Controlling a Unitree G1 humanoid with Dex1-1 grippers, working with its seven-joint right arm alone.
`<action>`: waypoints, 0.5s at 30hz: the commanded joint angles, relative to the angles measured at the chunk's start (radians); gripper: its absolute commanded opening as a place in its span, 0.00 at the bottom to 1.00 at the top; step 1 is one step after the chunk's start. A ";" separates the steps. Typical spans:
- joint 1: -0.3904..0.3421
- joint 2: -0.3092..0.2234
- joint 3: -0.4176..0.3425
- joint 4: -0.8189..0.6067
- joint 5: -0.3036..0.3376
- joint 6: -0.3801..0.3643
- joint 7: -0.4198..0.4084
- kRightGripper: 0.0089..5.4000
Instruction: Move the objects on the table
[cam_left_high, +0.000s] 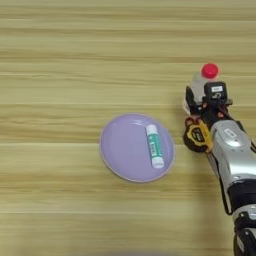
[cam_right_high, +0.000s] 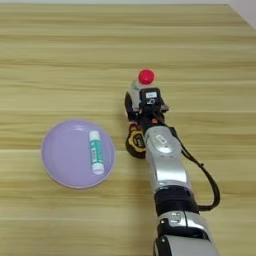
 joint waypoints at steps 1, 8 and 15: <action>-0.117 -0.063 -0.037 -0.021 0.000 -0.036 -0.052 0.58; -0.134 -0.104 -0.068 0.027 -0.002 -0.038 -0.097 0.58; -0.129 -0.160 -0.086 0.085 -0.032 -0.017 -0.167 0.58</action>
